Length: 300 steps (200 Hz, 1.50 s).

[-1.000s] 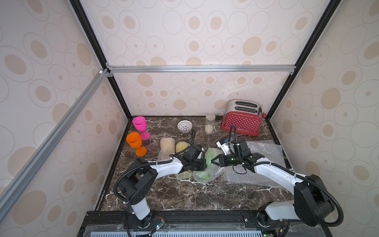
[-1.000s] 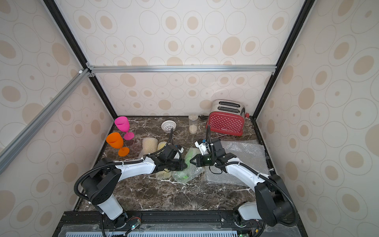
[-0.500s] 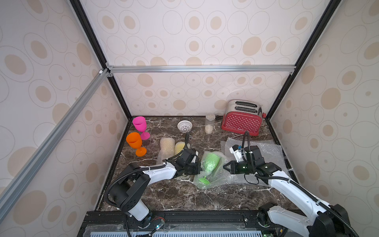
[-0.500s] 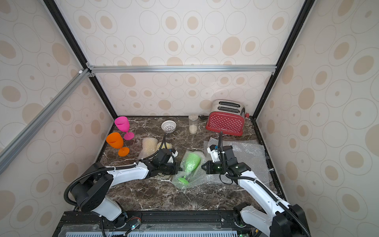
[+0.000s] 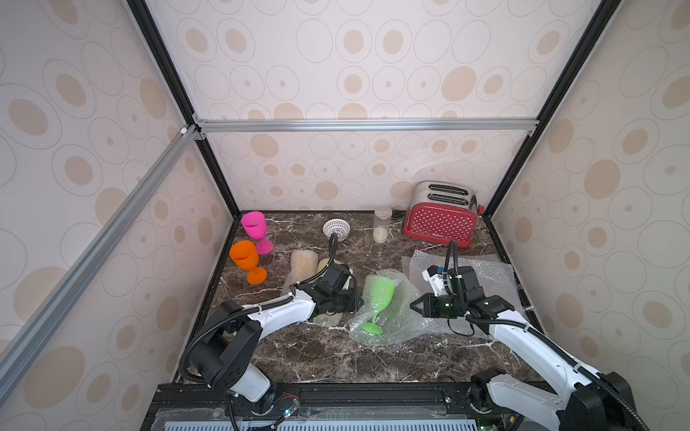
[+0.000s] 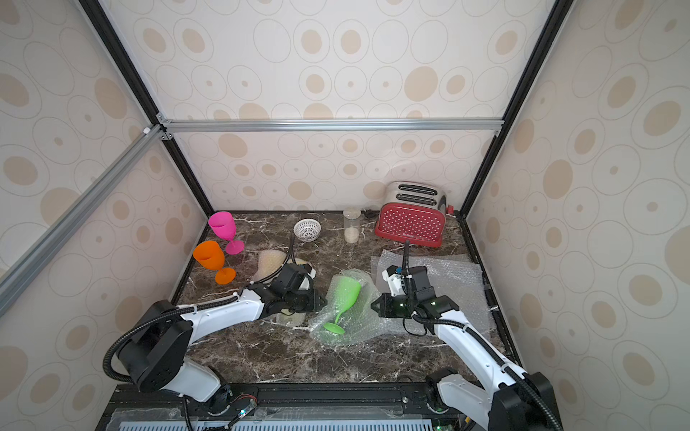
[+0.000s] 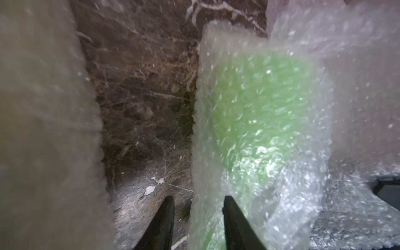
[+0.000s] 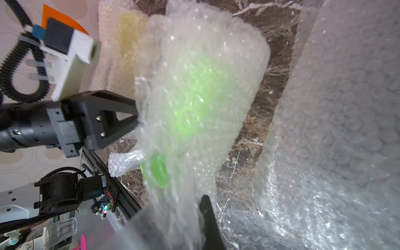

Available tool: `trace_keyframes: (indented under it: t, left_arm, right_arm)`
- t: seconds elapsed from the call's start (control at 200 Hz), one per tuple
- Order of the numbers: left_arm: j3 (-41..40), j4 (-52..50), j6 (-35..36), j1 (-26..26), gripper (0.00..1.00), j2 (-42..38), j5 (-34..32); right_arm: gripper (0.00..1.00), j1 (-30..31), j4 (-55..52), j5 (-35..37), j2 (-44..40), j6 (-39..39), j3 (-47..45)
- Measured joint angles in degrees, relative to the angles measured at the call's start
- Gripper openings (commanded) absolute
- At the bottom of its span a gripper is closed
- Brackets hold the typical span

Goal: Unpack wine glasses from bubble wrap
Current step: Unwrap the bubble wrap at the center of the board.

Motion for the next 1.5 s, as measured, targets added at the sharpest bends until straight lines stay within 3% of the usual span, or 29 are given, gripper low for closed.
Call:
trace_keyframes:
  t: [0.325,0.66,0.715,0.92,1.0,1.501]
  left_arm:
    - [8.87,-2.21,3.41,-0.76,0.69,-0.26,0.9]
    - [12.33,-2.19,6.97,-3.76,0.7,8.39,0.76]
    - [12.63,-3.04,7.61,-3.85,0.66,9.57,0.22]
    - [14.21,-4.55,9.07,-3.78,0.26,11.13,-2.34]
    - [14.1,-4.28,8.79,-3.48,0.17,10.64,-2.34]
    - [0.07,0.26,3.5,4.46,0.08,-0.28,-0.28]
  right_arm:
    - [0.02,3.28,0.94,-1.05,2.38,0.02,3.08]
    - [0.02,10.23,3.17,-0.66,6.75,0.85,6.99]
    - [0.02,10.71,3.37,-0.55,6.91,0.87,7.23]
    - [0.01,10.93,0.37,3.85,5.84,0.7,7.26]
    - [0.01,10.51,-2.58,6.4,4.61,0.7,7.3]
    - [0.0,-5.38,-19.98,18.12,-5.46,6.75,3.52]
